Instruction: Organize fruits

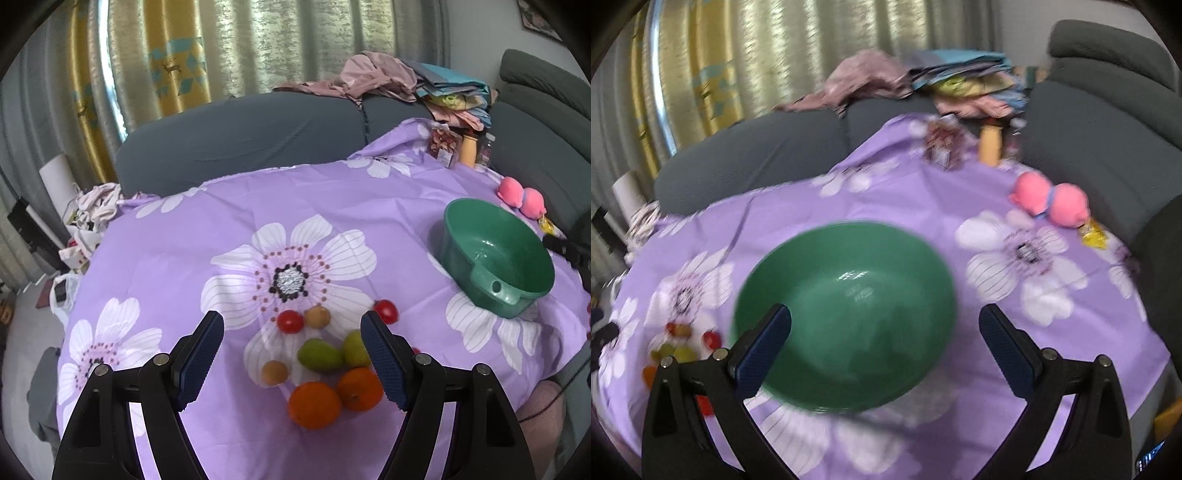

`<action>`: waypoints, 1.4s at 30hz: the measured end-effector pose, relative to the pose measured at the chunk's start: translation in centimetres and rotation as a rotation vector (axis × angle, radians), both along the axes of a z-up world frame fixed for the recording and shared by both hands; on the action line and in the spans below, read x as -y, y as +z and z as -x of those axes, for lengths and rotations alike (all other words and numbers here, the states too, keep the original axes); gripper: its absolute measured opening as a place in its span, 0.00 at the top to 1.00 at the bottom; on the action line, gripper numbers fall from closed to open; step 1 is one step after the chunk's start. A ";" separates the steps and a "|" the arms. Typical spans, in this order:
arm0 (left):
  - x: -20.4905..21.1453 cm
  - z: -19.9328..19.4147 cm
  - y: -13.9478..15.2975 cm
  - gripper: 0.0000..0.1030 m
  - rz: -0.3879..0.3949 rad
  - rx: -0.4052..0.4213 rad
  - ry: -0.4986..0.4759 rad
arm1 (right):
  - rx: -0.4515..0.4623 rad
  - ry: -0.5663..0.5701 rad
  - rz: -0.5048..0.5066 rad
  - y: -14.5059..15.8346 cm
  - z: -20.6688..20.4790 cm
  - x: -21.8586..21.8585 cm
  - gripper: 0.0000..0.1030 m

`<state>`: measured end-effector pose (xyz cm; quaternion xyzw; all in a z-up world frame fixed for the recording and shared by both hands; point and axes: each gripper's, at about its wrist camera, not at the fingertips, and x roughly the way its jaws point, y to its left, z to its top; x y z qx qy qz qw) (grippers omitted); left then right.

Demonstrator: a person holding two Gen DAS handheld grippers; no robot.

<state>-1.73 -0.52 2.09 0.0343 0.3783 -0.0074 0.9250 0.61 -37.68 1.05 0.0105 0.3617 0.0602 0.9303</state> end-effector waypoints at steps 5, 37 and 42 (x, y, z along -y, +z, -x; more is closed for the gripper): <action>-0.7 0.4 -0.6 0.26 0.016 -0.010 0.012 | -0.052 0.234 0.012 -0.2 2.4 -7.1 0.01; -3.1 1.9 -0.6 0.26 0.025 -0.013 0.015 | -0.107 0.534 0.055 0.3 5.0 -19.0 0.01; -3.2 1.9 -0.6 0.26 0.027 -0.012 0.012 | -0.109 0.537 0.060 0.3 5.0 -19.2 0.01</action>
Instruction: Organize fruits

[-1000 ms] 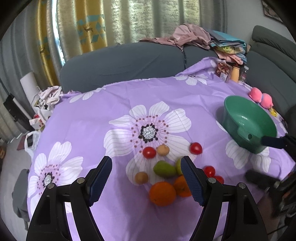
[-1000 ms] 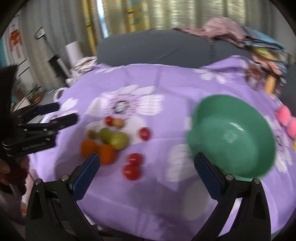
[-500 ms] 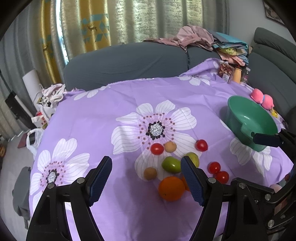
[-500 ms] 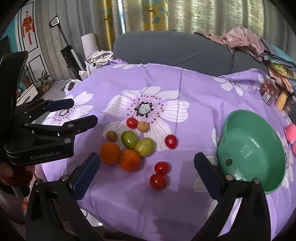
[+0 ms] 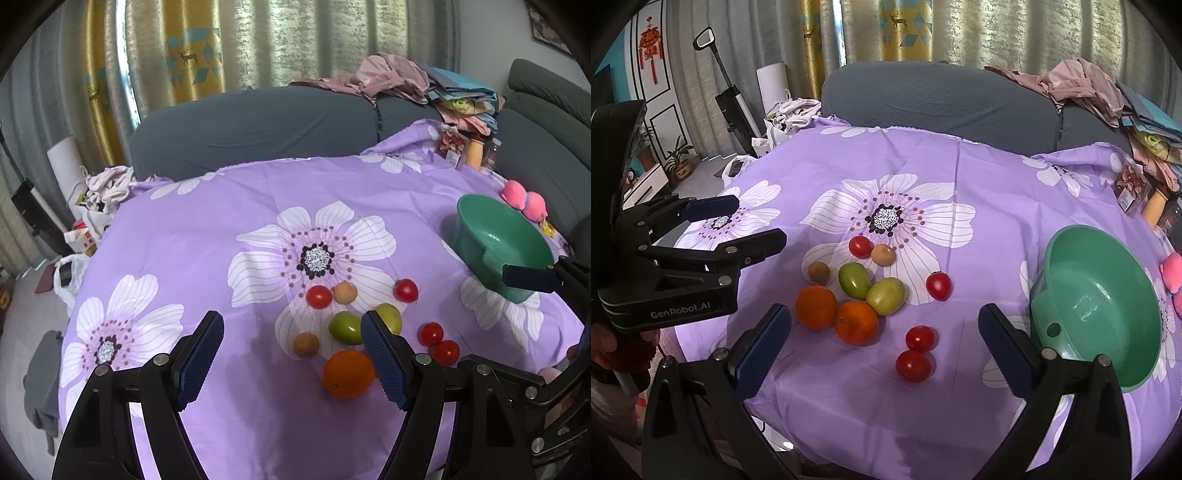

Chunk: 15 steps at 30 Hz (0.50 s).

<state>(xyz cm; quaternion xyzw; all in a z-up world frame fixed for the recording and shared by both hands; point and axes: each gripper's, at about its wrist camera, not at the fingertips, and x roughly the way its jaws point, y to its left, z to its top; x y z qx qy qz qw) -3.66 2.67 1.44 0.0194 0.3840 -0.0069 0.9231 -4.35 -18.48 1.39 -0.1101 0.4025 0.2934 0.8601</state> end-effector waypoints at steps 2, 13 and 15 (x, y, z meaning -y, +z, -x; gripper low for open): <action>0.0 0.0 0.0 0.26 -0.002 -0.001 0.001 | 0.000 0.003 0.003 0.0 0.0 -0.1 0.01; -0.1 0.0 -0.1 0.26 -0.002 0.001 0.001 | 0.001 0.012 0.011 0.0 0.0 -0.4 0.01; -0.2 0.0 -0.1 0.26 -0.001 0.000 0.001 | -0.001 0.014 0.009 0.0 0.0 -0.3 0.01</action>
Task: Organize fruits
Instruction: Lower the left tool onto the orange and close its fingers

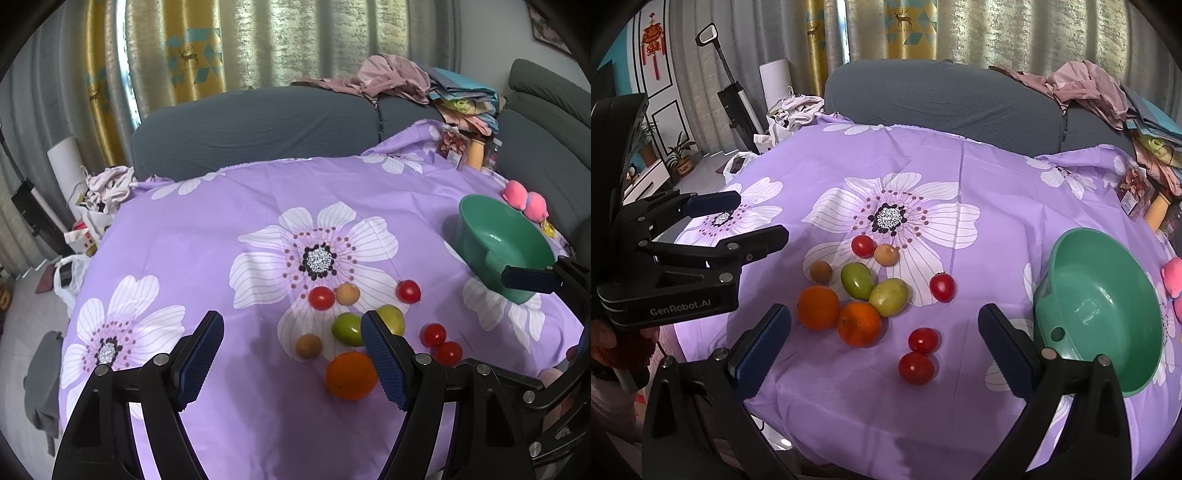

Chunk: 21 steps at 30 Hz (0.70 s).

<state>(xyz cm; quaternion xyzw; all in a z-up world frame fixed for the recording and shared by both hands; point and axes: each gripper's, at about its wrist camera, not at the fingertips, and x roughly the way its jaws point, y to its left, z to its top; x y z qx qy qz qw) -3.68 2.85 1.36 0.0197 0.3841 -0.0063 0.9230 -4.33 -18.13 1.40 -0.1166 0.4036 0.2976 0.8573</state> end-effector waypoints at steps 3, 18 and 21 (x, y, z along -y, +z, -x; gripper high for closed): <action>-0.3 -0.1 0.0 0.26 0.005 -0.005 0.000 | -0.004 0.001 -0.001 -0.1 -0.1 0.0 0.01; -1.0 -0.4 -3.5 0.26 0.350 -0.157 -0.155 | -0.141 -0.032 -0.016 -4.3 -1.1 3.6 0.08; -0.6 -0.3 -4.0 0.26 0.385 -0.173 -0.178 | -0.180 0.014 -0.068 -4.9 -0.7 3.7 0.13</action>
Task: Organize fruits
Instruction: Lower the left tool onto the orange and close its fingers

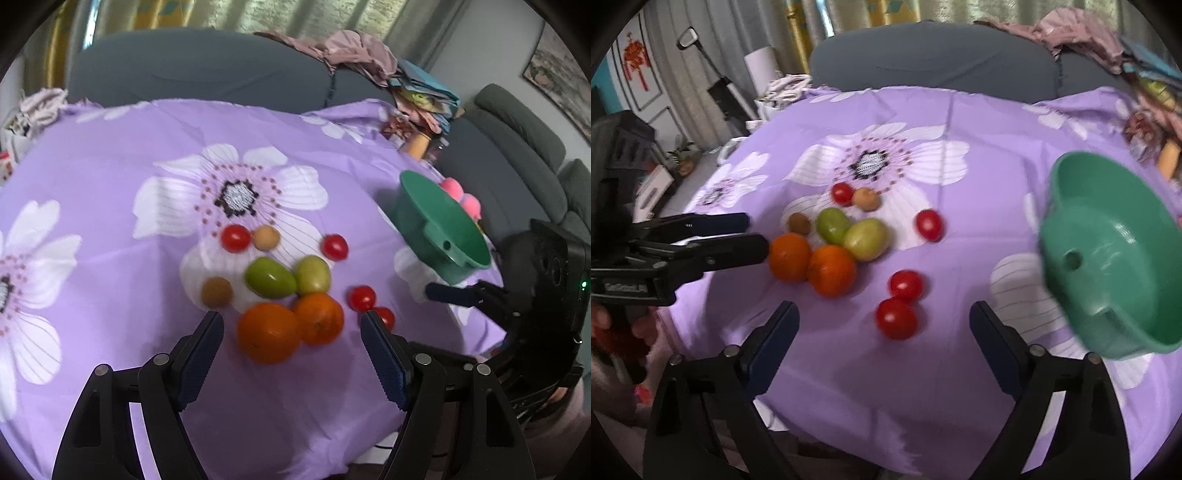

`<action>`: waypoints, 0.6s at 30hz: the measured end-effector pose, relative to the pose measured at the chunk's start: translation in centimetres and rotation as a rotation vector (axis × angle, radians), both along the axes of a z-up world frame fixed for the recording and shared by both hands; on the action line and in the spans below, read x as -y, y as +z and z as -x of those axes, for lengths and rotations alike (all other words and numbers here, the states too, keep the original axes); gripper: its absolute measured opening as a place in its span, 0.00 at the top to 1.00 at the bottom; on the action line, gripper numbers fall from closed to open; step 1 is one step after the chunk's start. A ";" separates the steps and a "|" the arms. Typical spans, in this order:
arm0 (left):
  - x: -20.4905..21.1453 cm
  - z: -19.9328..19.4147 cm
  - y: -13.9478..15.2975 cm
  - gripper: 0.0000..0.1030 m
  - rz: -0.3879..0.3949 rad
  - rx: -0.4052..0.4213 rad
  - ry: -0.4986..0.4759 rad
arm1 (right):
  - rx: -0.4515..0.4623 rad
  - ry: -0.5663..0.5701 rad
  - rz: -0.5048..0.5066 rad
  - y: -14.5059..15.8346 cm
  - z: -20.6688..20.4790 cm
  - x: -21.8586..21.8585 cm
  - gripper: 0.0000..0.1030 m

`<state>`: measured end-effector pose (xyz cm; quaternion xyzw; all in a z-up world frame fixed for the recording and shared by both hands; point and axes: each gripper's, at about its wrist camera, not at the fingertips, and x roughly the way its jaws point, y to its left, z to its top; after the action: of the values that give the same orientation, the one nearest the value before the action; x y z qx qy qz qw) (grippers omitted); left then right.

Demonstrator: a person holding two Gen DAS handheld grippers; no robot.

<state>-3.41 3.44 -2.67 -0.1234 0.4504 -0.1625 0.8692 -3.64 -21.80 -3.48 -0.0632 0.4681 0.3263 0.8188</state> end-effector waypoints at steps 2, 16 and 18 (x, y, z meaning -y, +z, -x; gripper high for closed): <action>0.1 0.0 -0.3 0.26 0.029 -0.008 -0.015 | -0.022 0.029 -0.038 -0.4 0.3 -0.3 0.18; 3.2 -1.8 -0.4 0.44 -0.010 -0.005 -0.151 | -0.045 0.116 -0.104 -2.4 -0.4 -3.7 0.41; 3.7 -2.5 -0.7 0.49 -0.037 -0.034 -0.173 | -0.043 0.122 -0.097 -2.6 -0.6 -3.8 0.44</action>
<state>-0.90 -0.25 -3.35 -0.0706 0.4772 -0.2264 0.8462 -3.01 -17.98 -6.09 -0.0449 0.4646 0.3991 0.7892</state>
